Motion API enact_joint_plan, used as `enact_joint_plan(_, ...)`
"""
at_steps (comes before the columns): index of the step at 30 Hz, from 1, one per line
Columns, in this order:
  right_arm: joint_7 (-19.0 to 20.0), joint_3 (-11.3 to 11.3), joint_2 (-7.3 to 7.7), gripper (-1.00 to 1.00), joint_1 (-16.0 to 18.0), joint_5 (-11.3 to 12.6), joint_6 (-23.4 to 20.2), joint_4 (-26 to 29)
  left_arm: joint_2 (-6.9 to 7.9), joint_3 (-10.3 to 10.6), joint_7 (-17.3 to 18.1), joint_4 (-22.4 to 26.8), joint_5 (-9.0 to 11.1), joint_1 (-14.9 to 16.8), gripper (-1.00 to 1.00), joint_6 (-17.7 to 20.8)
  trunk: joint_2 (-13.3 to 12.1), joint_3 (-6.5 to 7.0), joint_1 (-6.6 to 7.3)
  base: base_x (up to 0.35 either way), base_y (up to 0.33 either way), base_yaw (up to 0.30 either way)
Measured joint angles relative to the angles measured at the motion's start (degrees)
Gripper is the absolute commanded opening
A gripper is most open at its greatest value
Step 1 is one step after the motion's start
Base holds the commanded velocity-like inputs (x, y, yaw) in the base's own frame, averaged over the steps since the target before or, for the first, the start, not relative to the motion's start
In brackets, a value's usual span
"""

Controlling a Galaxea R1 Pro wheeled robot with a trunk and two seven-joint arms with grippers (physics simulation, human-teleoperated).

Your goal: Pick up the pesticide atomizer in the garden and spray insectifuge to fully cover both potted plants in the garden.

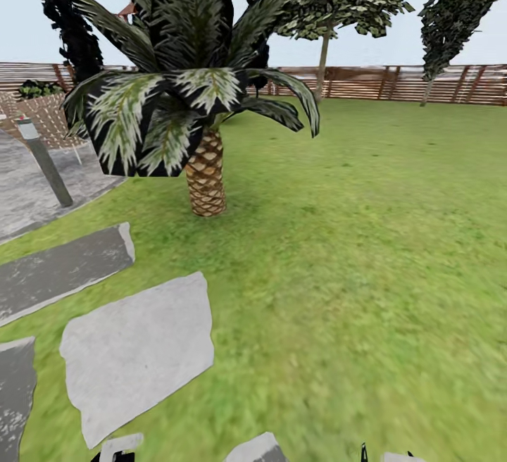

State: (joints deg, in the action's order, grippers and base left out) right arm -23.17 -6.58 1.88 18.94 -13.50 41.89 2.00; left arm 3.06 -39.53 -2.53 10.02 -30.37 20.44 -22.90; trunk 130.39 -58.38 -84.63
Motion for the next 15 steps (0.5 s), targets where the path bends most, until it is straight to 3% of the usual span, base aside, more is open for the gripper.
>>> enact_joint_plan(15, 0.0, 0.0, -0.03, 1.0, 0.0, -0.01, 0.0, 0.0, 0.0, -0.03, 0.01, 0.04, -0.11, 0.0, -1.0, 0.03, 0.0, 0.87, 0.0, 0.278, -0.146, -0.258)
